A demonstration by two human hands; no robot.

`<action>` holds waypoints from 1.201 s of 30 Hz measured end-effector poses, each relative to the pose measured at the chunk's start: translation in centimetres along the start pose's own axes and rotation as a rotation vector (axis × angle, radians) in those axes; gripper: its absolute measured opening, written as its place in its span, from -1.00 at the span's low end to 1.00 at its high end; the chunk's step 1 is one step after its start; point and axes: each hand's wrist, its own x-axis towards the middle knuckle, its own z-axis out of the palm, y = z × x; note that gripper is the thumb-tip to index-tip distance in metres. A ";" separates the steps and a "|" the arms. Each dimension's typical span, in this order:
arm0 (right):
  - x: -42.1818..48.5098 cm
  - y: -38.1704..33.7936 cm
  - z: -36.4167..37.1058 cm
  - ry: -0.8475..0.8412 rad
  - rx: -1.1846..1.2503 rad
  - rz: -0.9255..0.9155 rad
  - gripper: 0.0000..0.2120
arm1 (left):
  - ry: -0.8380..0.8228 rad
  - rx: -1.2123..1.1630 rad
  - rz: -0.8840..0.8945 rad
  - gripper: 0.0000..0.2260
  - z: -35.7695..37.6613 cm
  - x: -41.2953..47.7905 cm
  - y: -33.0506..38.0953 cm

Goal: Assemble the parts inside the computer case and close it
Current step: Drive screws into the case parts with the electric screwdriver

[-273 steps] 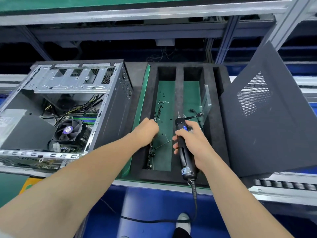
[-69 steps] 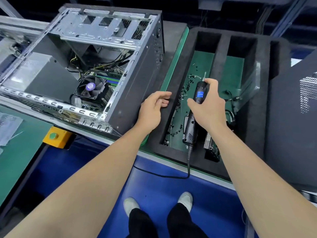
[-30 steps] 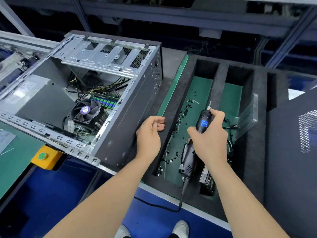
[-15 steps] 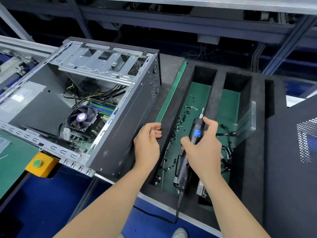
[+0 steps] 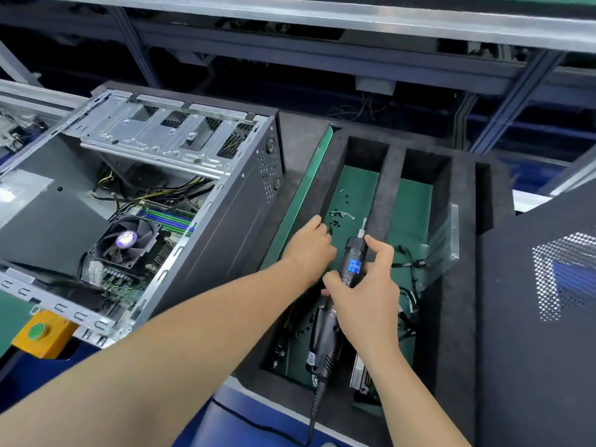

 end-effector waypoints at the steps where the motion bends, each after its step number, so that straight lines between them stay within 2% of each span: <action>1: 0.1 0.0 0.0 0.000 0.002 0.005 -0.36 | -0.047 0.045 0.008 -0.81 0.0 0.5 0.3; 6: 0.2 0.2 -0.1 -0.030 0.002 0.004 -0.36 | -0.094 0.121 0.018 -0.77 0.1 2.0 1.3; 13: 0.1 0.2 -0.2 -0.056 0.000 -0.013 -0.35 | -0.137 0.294 0.218 -0.70 1.1 2.9 0.7; 15: 0.1 0.3 -0.1 -0.058 0.004 -0.013 -0.35 | -0.147 0.258 0.268 -0.73 0.9 3.1 0.5; 17: 0.2 0.3 -0.1 -0.061 0.005 -0.009 -0.34 | -0.121 0.123 0.279 -0.84 0.2 3.2 0.1; 19: 0.3 0.3 -0.1 -0.049 0.023 -0.008 -0.35 | -0.083 -0.181 0.189 -0.89 -0.7 2.9 -0.5; 21: 0.2 0.2 -0.2 -0.036 0.047 -0.005 -0.36 | -0.012 -0.714 -0.018 -0.91 -1.4 2.2 -0.9; 23: 0.0 0.0 -0.4 -0.023 0.088 -0.008 -0.36 | 0.170 -1.268 -0.301 -0.93 -2.3 1.5 -0.8; 25: -0.3 -0.4 -0.7 -0.023 0.126 -0.028 -0.35 | 0.314 -1.845 -0.580 -0.85 -3.9 0.6 -0.9; 26: -0.5 -0.6 -0.8 -0.022 0.145 -0.044 -0.34 | 0.306 -2.176 -0.635 -0.86 -4.8 0.2 -1.1; 27: -0.6 -0.9 -1.0 -0.020 0.162 -0.060 -0.34 | 0.235 -2.464 -0.597 -0.88 -5.6 -0.3 -1.3; 28: -0.8 -1.1 -1.3 -0.020 0.178 -0.079 -0.33 | 0.165 -2.655 -0.520 -0.88 -6.2 -0.9 -1.5; 30: -1.3 -1.9 -1.8 -0.023 0.220 -0.132 -0.31 | 0.121 -2.815 -0.411 -0.80 -7.0 -2.6 -2.0; 32: -1.9 -2.8 -2.1 -0.040 0.241 -0.197 -0.29 | 0.173 -2.893 -0.380 -0.75 -7.5 -4.3 -2.5; 34: -2.8 -3.9 -2.4 -0.063 0.249 -0.260 -0.27 | 0.255 -2.984 -0.346 -0.78 -8.3 -6.1 -3.4; 36: -3.8 -5.0 -2.4 -0.081 0.237 -0.326 -0.25 | 0.290 -2.981 -0.255 -0.87 -9.5 -7.9 -4.4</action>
